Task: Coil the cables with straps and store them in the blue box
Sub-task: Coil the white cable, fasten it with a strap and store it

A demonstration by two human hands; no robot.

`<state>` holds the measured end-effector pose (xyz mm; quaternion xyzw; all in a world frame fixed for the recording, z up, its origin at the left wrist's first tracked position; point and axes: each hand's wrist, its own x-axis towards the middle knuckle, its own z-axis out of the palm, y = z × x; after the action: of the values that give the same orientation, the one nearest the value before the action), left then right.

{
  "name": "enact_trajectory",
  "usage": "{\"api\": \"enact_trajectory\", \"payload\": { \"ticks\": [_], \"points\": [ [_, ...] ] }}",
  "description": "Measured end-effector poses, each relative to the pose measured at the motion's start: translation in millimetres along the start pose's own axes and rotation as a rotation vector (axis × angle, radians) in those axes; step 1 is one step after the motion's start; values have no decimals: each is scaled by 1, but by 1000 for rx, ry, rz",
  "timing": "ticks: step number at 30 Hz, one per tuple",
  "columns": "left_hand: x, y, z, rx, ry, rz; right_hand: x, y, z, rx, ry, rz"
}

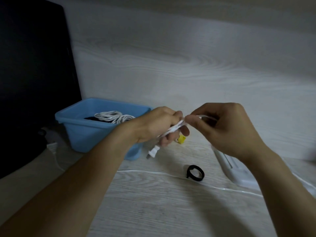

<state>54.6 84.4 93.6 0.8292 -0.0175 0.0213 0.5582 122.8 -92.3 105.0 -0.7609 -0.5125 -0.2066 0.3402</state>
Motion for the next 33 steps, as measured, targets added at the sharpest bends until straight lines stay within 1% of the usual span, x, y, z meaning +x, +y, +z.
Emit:
{"api": "enact_trajectory", "payload": {
  "ticks": [2,4,7,13,15,18,22,25,29,33],
  "points": [
    [-3,4,-4,-153,-88,-7,0,2,-1,57,9,32],
    [-6,8,-9,-212,-169,-10,1,0,-1,120,17,44],
    [-9,9,-11,-259,-197,1,1,-4,2,167,27,45],
    [-9,11,-17,-390,-72,38,2,2,-4,116,39,85],
    [-9,13,-19,-502,-51,69,2,1,-5,109,17,89],
    [-6,16,-18,-750,-6,129,2,0,-5,98,-5,91],
    [-1,18,-17,-1015,99,204,1,5,-1,74,-61,120],
    [3,14,-10,-1192,184,205,1,7,3,34,-115,120],
    [6,10,-2,-1370,279,173,-1,8,9,-18,-237,132],
    [11,9,-8,-1504,335,217,-1,14,8,-64,-287,183]
  ]
}}
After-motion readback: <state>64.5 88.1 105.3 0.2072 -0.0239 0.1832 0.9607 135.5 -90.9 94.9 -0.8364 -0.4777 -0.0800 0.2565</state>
